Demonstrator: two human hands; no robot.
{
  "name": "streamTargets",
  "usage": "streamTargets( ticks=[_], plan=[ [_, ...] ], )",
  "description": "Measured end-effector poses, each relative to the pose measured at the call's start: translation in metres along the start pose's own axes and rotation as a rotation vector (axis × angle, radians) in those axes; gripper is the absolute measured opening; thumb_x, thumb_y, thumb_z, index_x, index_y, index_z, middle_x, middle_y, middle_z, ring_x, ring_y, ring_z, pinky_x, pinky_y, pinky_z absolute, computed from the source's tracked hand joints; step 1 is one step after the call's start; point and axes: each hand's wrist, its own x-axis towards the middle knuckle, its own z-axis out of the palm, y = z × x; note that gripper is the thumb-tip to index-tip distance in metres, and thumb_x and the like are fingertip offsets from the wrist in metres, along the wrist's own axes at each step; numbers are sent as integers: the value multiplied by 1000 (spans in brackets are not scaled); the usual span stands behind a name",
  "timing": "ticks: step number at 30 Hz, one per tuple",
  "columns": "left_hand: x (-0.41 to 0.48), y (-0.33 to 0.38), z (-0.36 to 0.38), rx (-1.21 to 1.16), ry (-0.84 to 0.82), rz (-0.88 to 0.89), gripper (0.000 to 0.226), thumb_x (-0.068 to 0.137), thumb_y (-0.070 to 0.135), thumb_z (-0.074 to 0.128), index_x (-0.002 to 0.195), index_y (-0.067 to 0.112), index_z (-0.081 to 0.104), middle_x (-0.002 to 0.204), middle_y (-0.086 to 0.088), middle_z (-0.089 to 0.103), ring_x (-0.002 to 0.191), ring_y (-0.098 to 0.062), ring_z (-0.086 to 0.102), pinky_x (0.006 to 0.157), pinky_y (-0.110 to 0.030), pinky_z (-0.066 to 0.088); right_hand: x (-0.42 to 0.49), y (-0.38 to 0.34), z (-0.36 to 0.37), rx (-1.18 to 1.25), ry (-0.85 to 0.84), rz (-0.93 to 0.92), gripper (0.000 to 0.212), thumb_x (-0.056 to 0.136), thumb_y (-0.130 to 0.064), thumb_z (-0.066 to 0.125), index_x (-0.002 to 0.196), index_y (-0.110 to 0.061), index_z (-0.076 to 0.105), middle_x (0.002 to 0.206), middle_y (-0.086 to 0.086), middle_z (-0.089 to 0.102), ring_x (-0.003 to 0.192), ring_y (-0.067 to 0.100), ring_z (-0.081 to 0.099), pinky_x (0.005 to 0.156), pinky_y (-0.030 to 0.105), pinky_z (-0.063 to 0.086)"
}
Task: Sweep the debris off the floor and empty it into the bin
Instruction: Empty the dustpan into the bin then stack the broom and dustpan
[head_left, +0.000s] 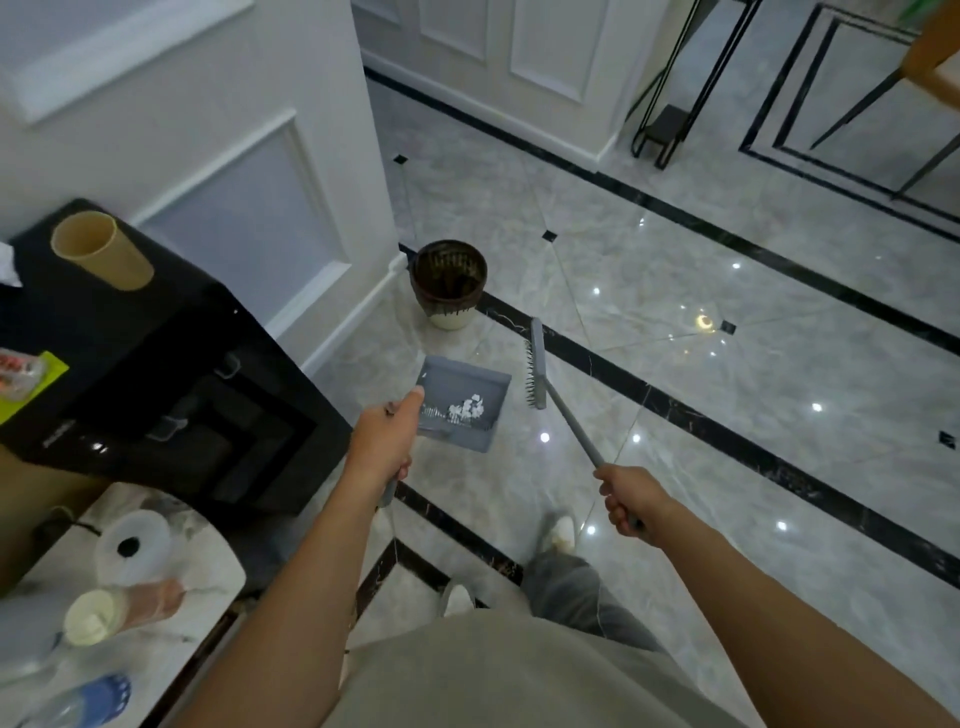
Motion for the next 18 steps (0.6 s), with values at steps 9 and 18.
streamTargets(
  ticks=[9,18],
  plan=[
    [85,124,27,154,114,130,35,95,37,52,65,18,51,53,-3,48,40,-15,45,37,-20,34,93,-136,-29,-104,-49,-76,23,100,-24,54,90,-5,61,57,5,47,42,12,38,42,22,33],
    [172,244,72,340,266,213,43,97,32,60,58,16,51,69,-11,63,80,-37,67,73,-39,53,177,-298,-100,-209,-102,-106,22,98,-24,56,79,-13,52,49,1,43,39,14,35,43,21,28]
  ],
)
